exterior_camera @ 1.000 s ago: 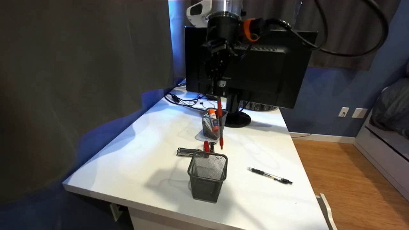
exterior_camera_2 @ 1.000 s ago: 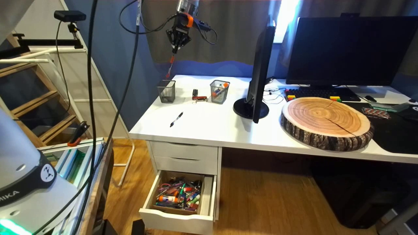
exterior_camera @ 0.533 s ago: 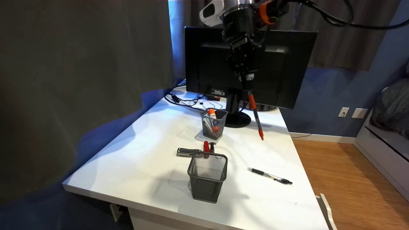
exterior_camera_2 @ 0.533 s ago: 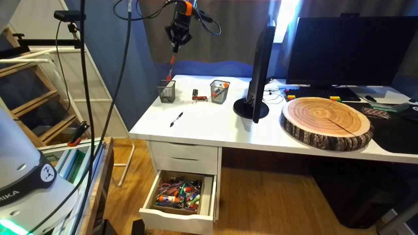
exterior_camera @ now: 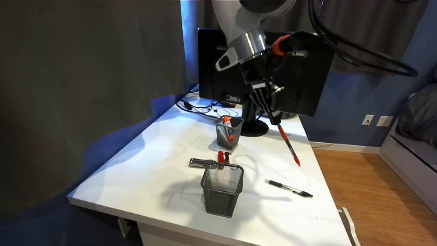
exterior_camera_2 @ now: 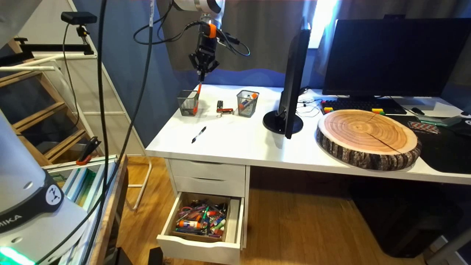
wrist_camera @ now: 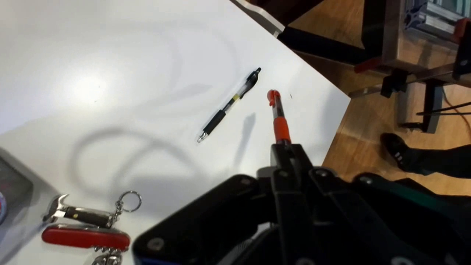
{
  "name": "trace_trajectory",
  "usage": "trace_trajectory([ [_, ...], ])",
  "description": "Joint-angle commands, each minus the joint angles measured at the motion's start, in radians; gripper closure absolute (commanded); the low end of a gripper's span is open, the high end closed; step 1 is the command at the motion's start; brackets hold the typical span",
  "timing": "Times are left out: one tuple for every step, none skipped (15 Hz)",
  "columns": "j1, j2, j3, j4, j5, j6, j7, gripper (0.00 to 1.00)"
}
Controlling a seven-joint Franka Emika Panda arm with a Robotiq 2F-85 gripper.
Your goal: Put the black pen and orange pen on the table
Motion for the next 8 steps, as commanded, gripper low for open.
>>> trace_trajectory([
  [0.040, 0.075, -0.038, 0.069, -0.047, -0.070, 0.027, 0.99],
  [0.041, 0.089, -0.041, 0.073, -0.049, -0.071, 0.027, 0.99],
  [0.044, 0.103, -0.047, 0.075, -0.059, -0.063, 0.029, 0.99],
  [0.046, 0.114, -0.050, 0.078, -0.063, -0.052, 0.031, 0.99],
  [0.045, 0.121, -0.054, 0.073, -0.068, -0.041, 0.033, 0.99],
  [0.046, 0.132, -0.058, 0.077, -0.072, -0.034, 0.037, 0.99],
  [0.048, 0.141, -0.062, 0.083, -0.077, -0.033, 0.038, 0.99],
  [0.047, 0.149, -0.066, 0.083, -0.082, -0.028, 0.041, 0.99],
])
